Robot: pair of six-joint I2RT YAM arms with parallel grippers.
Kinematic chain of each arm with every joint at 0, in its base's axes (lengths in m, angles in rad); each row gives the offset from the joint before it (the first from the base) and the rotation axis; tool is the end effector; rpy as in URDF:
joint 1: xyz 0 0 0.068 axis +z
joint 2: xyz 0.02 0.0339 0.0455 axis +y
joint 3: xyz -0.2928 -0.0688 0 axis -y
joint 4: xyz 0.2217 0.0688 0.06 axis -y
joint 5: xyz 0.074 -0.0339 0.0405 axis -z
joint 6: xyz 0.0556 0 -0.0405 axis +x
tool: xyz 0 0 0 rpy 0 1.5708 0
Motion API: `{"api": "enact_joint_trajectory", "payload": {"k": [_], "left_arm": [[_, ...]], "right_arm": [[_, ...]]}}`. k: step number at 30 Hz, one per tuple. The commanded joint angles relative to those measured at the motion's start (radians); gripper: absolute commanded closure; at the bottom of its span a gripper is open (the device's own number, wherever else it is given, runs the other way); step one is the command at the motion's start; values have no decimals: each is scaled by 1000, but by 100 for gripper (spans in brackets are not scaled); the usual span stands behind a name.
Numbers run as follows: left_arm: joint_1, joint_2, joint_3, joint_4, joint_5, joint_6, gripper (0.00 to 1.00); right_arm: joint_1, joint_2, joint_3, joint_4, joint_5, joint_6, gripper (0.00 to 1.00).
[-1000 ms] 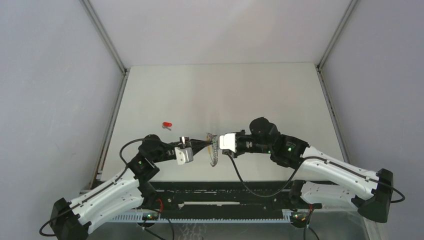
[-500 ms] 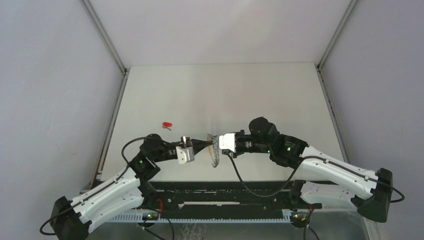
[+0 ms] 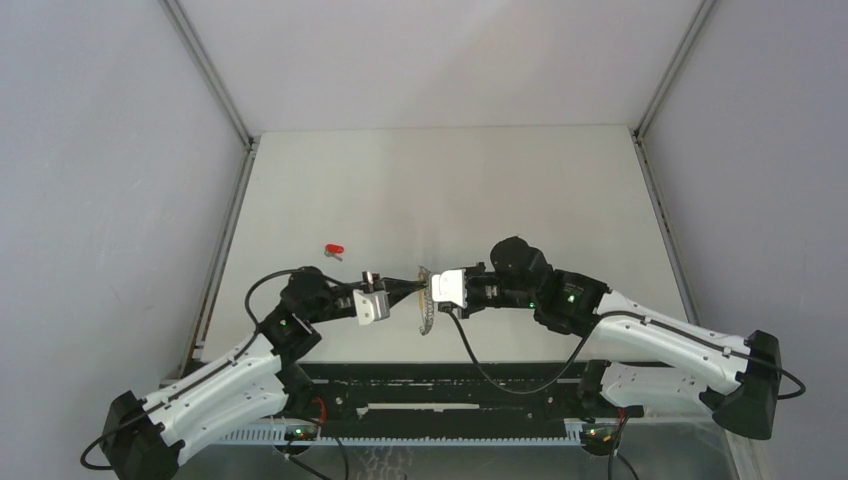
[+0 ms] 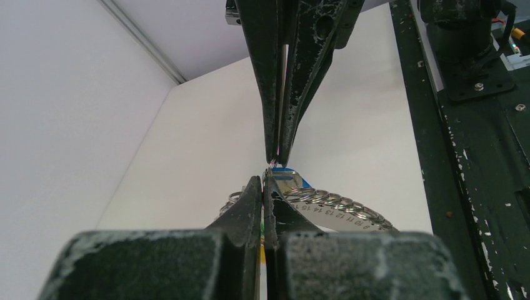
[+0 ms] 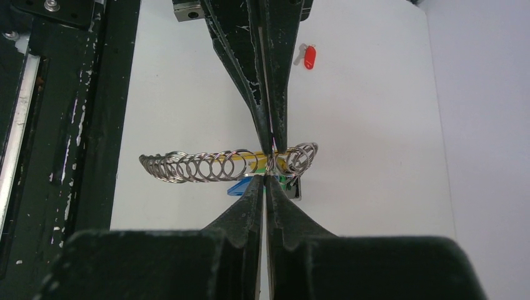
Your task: Put the keys on the keyring
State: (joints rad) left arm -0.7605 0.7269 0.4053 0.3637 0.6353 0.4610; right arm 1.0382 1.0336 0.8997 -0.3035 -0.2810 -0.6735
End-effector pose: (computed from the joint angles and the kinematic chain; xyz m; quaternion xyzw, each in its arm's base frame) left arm 0.0853 -0.1267 0.2999 0.5617 0.4093 -0.3160 0.6458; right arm 0.0950 0.1916 0.3410 -0.6801 0.4909 0.2126 0.5013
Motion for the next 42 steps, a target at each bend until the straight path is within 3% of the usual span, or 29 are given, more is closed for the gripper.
{"api": "enact_joint_trajectory", "payload": {"k": [1,30,42], "left_arm": [[1,2,20,64,10,-14,100],[0,49,120,-105,-120,-48,100],[3,20,101,-49,-154,-100,100]], "right_arm": [[22,5,26,34,25,-10,100],[142,51,57,-22,246,-107,100],[162,83,49,-25,326,-119,100]]}}
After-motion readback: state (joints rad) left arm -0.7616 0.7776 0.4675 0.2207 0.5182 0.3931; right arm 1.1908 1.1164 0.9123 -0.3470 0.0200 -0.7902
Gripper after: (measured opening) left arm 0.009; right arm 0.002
